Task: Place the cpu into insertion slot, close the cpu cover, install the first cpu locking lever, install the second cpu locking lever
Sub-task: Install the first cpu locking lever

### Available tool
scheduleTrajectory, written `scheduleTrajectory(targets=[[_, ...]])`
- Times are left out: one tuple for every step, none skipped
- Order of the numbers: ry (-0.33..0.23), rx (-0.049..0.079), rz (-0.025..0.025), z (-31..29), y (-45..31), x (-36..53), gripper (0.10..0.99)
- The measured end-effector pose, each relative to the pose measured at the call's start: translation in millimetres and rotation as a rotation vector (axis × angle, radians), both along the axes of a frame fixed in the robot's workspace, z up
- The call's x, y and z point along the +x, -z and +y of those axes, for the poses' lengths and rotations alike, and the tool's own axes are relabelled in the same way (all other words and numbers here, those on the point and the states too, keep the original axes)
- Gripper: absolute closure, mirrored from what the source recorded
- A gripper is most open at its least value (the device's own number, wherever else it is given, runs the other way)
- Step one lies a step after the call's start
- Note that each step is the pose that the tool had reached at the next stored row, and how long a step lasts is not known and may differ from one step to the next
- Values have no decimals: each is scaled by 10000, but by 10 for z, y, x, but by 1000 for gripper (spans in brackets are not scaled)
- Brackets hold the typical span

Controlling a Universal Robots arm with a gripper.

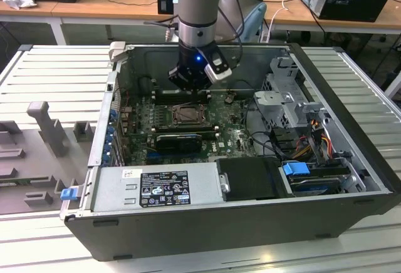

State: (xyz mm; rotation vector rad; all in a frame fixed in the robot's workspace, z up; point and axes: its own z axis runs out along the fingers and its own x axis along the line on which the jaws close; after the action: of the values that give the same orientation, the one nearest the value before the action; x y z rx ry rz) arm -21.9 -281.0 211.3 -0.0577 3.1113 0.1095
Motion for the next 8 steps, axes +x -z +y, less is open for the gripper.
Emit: scheduleTrajectory(targets=[[-2,-2,0,0,17,1,980],[-4,-3,0,0,27,1,980],[-5,-5,0,0,35,1,980],[-6,-8,0,0,44,1,980],[-7,-14,0,0,49,1,980],[-7,-25,0,0,54,1,980],[-6,-61,1,0,61,1,980],[-5,-104,1,0,65,1,980]])
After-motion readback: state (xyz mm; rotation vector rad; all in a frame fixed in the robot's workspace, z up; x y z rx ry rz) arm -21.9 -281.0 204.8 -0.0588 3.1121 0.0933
